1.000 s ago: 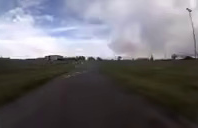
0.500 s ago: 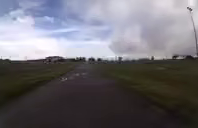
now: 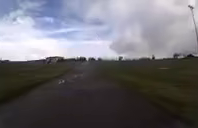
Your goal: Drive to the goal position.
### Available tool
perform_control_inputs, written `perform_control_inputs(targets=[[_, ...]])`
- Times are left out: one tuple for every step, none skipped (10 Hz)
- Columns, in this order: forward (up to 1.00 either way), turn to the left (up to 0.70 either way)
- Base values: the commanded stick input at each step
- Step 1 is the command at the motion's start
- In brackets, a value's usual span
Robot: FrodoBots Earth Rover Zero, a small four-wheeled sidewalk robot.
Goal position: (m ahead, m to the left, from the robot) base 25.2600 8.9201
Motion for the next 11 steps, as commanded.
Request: perform_control_inputs(targets=[[1.0, 0.0], [1.0, 0.0], [1.0, 0.0], [1.0, 0.0], [1.0, 0.0], [1.0, 0.0], [1.0, 0.0], [1.0, 0.0], [1.0, 0.0], [1.0, 0.0], [1.0, 0.0]])
